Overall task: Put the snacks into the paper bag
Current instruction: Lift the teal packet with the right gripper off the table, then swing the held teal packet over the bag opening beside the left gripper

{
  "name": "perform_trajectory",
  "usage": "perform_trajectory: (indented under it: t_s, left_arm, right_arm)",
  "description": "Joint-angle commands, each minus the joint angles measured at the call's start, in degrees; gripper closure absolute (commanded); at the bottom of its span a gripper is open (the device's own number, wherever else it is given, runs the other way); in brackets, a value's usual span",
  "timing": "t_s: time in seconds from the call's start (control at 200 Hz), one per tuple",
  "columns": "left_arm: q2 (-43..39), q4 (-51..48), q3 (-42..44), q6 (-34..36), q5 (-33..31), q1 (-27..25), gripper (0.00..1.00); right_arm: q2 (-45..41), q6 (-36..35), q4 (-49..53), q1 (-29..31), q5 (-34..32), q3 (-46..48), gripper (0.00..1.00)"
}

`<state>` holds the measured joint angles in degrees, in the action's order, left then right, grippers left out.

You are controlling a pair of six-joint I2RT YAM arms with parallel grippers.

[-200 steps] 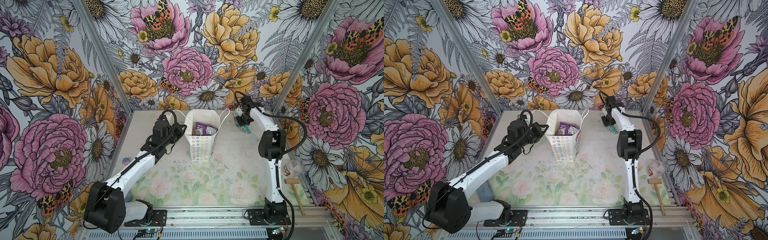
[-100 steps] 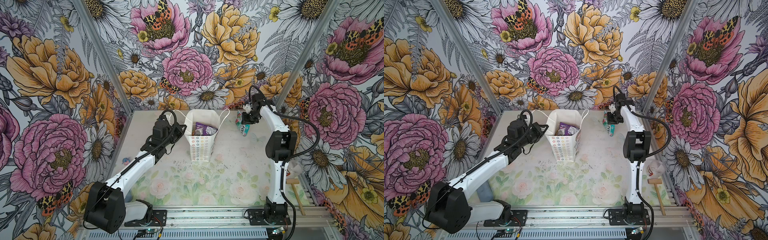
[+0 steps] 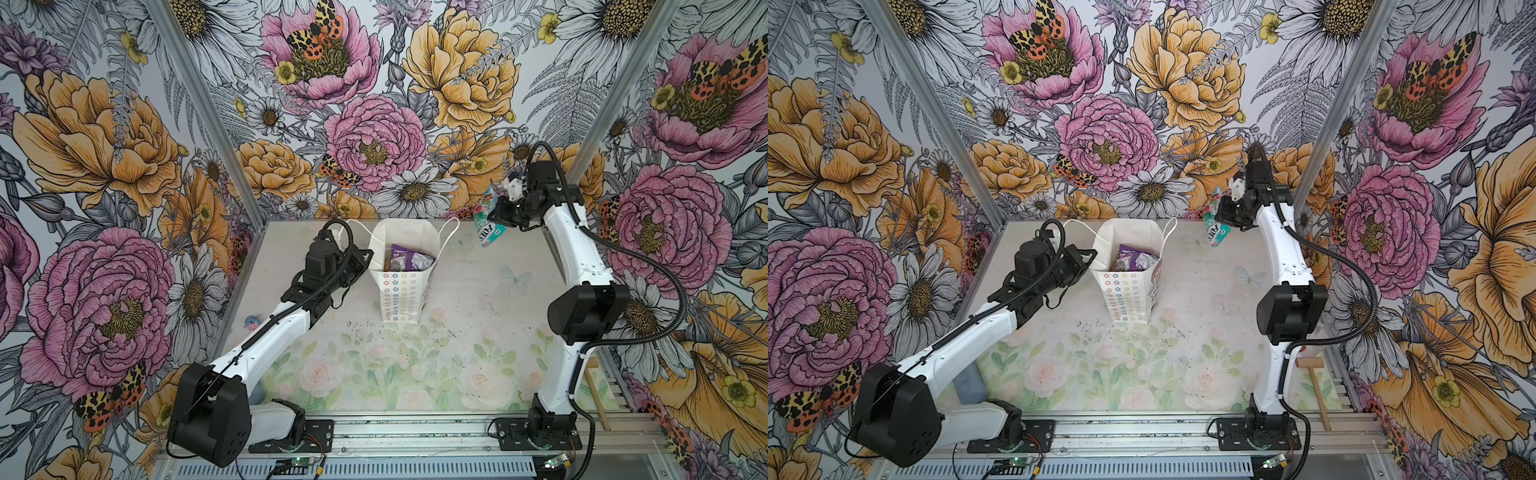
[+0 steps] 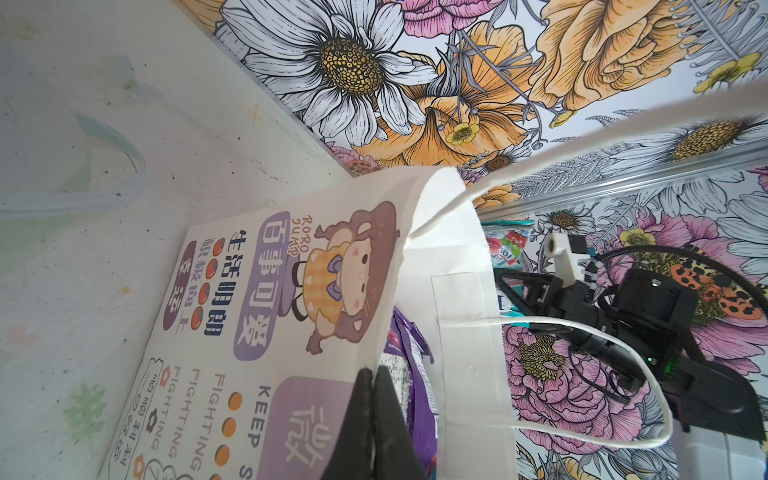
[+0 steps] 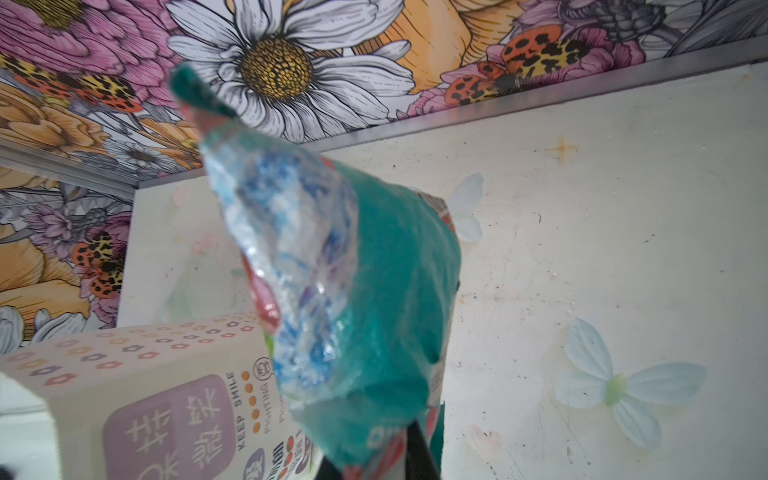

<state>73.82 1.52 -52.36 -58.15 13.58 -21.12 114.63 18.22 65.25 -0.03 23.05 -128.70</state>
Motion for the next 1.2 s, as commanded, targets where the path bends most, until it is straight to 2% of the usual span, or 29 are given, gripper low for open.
perform_trajectory:
  t_s: [0.0,0.31,0.53,0.73,0.886,1.196]
  left_arm:
    - [-1.7,0.9,0.2,0.8,-0.8,0.2,1.00]
    - [-1.4,1.9,0.6,0.2,-0.4,0.2,1.00]
    - [-1.5,1.9,0.6,0.1,-0.7,0.1,1.00]
    - [-1.6,1.9,0.6,0.1,-1.2,-0.5,1.00]
    - [-1.6,1.9,0.6,0.0,-1.4,-0.6,1.00]
    - [-1.2,1.8,0.2,0.0,-1.7,-1.2,1.00]
  right_arm:
    - [-5.6,7.6,-6.8,0.4,5.3,-2.1,1.00]
    - [-16.1,16.6,-16.5,2.5,6.7,-1.3,1.00]
    - [-21.1,21.2,-22.3,10.2,6.9,-1.6,1.00]
    - [-24.1,22.9,-24.7,19.9,0.2,1.5,1.00]
    - [-28.7,25.5,-30.8,25.6,-6.5,10.5,1.00]
    - [-33.4,30.1,-35.3,32.8,-19.3,22.4,1.00]
